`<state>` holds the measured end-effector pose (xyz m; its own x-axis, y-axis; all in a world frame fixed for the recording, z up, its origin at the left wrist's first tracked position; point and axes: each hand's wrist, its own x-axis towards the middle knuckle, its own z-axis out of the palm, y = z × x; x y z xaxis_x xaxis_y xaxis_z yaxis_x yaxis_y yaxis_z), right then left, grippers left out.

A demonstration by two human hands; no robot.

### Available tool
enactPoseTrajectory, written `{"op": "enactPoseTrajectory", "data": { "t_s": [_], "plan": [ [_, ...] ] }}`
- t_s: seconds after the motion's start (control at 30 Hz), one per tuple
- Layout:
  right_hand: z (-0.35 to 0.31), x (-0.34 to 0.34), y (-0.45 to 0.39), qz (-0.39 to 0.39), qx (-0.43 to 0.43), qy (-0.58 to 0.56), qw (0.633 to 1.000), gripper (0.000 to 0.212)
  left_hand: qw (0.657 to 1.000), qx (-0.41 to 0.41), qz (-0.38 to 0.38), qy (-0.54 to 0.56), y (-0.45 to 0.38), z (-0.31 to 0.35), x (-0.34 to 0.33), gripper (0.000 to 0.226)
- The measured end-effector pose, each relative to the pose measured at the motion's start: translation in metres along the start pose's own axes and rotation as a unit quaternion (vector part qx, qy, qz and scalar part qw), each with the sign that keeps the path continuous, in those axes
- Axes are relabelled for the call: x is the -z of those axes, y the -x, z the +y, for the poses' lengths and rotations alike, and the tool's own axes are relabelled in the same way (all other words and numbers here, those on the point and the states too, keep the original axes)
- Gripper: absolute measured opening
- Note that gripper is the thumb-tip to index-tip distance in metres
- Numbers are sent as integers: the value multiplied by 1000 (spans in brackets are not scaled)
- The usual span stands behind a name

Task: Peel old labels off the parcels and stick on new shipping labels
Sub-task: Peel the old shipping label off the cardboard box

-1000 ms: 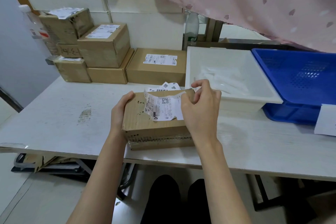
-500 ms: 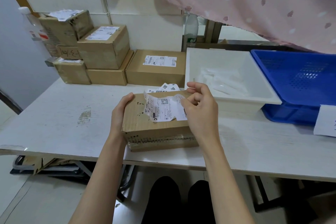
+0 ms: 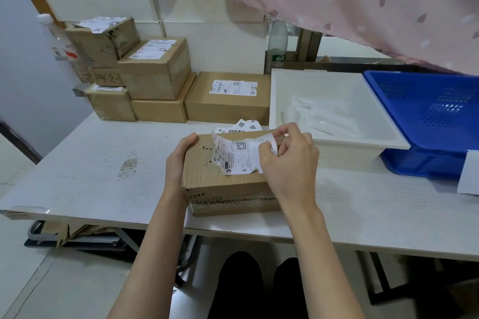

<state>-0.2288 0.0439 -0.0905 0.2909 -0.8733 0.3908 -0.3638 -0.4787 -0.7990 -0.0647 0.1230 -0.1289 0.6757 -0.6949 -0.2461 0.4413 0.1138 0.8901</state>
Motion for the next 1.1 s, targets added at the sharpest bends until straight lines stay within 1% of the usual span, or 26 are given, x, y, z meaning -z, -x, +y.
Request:
{"op": "enactPoseTrajectory", "data": {
  "t_s": [0.07,0.13,0.2,0.3,0.37,0.5,0.67,0.8,0.9,1.0,1.1],
  "plan": [
    [0,-4,3,-10,21,27,999,21,1000,0,0,-7,0,0,0,30],
    [-2,-4,4,-13,33,25,999,30,1000,-1,-1,-11,1,1,1,37],
    [-5,1,3,-17,21,-36,999,38,1000,-1,-8,-5,1,1,1,37],
    [-5,8,4,-43,-10,-137,990,41,1000,-8,-13,0,2,1,-1,26],
    [-3,10,4,-57,-16,-170,984,41,1000,-7,-12,-1,1,1,-1,25],
    [-3,11,4,-68,-29,-195,978,34,1000,-7,-11,-6,0,1,0,31],
    [-2,11,5,-59,-37,-170,983,17,1000,-3,-12,-1,-1,0,1,35],
    [-3,8,6,-37,-21,-127,991,14,1000,-1,-11,0,-1,0,2,36],
    [-6,8,8,-38,-28,-133,990,22,1000,5,-12,13,-1,0,1,28],
    [-3,10,4,-38,-32,-169,984,32,1000,11,-11,19,-2,1,1,28],
    [1,12,-1,-67,-19,-162,984,46,1000,12,-10,18,-1,0,1,30]
  ]
}}
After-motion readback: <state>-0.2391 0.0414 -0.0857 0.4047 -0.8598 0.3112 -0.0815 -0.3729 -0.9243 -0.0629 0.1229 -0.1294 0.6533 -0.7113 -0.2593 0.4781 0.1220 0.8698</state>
